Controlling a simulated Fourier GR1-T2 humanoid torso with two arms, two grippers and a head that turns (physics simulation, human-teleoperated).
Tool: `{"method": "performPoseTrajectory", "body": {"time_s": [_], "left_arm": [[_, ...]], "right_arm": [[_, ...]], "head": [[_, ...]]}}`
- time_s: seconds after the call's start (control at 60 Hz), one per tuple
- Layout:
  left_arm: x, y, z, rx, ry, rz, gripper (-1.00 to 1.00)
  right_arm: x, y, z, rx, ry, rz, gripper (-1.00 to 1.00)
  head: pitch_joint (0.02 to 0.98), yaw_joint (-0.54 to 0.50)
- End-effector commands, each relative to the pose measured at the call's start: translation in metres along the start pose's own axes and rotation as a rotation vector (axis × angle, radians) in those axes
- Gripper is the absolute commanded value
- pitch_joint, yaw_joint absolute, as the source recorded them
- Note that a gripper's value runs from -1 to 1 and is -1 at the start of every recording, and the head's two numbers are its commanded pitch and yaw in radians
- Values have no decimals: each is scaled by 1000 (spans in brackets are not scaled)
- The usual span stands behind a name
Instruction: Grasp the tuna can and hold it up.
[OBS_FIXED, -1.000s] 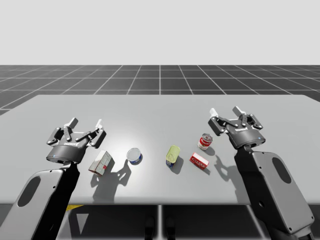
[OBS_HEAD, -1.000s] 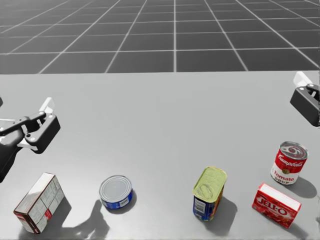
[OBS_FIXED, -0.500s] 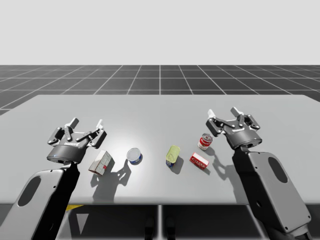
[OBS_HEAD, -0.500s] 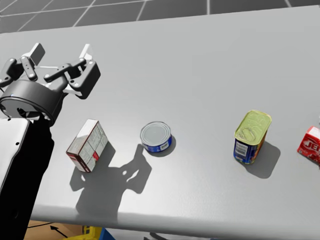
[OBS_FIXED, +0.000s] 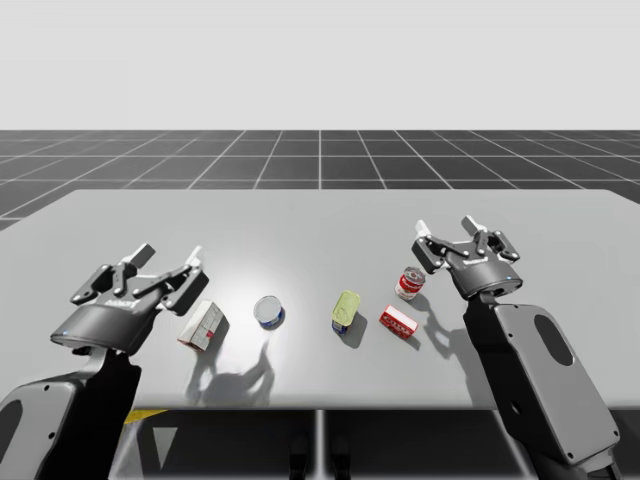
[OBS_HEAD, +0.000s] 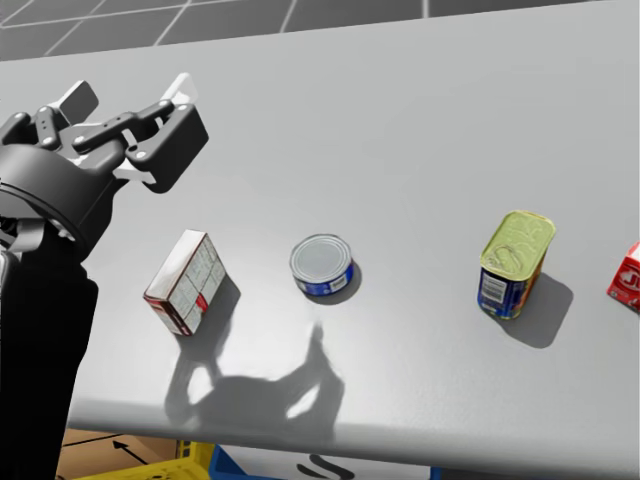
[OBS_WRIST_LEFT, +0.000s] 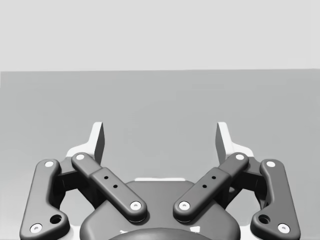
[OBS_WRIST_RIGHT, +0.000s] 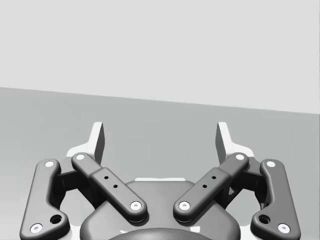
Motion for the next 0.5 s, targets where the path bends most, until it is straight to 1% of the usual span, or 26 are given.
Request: {"method": "performPoseTrajectory", "body": {"time_s": [0.017,0.033,0.05,0.083,0.1,0.15,0.183,0.25,0.267,0.317,0.333,0.367,0.433,0.467,0.483,0.5], "left_arm": [[7,-18,33,-53,69,31,-1000],[7,-19,38,-70,72,22,-1000],[8,-20,41,-82,74,24,-1000],[9,-22,49,-119,96,48,-1000],[8,-23,52,-129,102,49,-1000],[7,-26,61,-144,109,26,-1000],[5,-28,69,-160,119,27,-1000],[0,-33,80,-180,137,5,-1000],[-3,-35,84,-183,142,5,-1000],[-8,-40,92,-197,156,-10,-1000],[-9,-41,94,-202,161,-8,-1000],[-15,-45,100,-210,186,11,-1000],[-27,-52,107,-221,211,-4,-1000],[-31,-55,109,-224,225,7,-1000],[-39,-58,112,-230,244,12,-1000],[-41,-60,112,-233,248,5,-1000]], "right_arm": [[-1,-2,0,-4,1,-2,-1000],[-1,-2,0,-4,1,-2,-1000],[-1,-2,0,-4,1,-2,-1000],[-1,-3,0,-4,0,-2,-1000],[-1,-3,0,-4,0,-2,-1000],[0,-3,-1,-4,-1,-2,-1000],[0,-4,0,-5,-2,-3,-1000],[-1,-4,0,-5,-2,-3,-1000],[-1,-4,-1,-5,-2,-3,-1000],[-1,-4,0,-4,-2,-3,-1000],[-1,-4,-1,-4,-2,-3,-1000],[-1,-4,-1,-4,-1,-2,-1000],[-1,-4,-1,-5,-2,-3,-1000],[-1,-4,-1,-6,-2,-3,-1000],[-1,-4,-1,-6,-3,-3,-1000],[-1,-4,-1,-6,-3,-3,-1000]], "head": [[849,223],[849,224],[849,225],[850,225],[850,225],[850,225],[849,224],[848,223],[848,223],[849,226],[849,226],[850,227],[849,229],[849,229],[850,228],[850,228]]}}
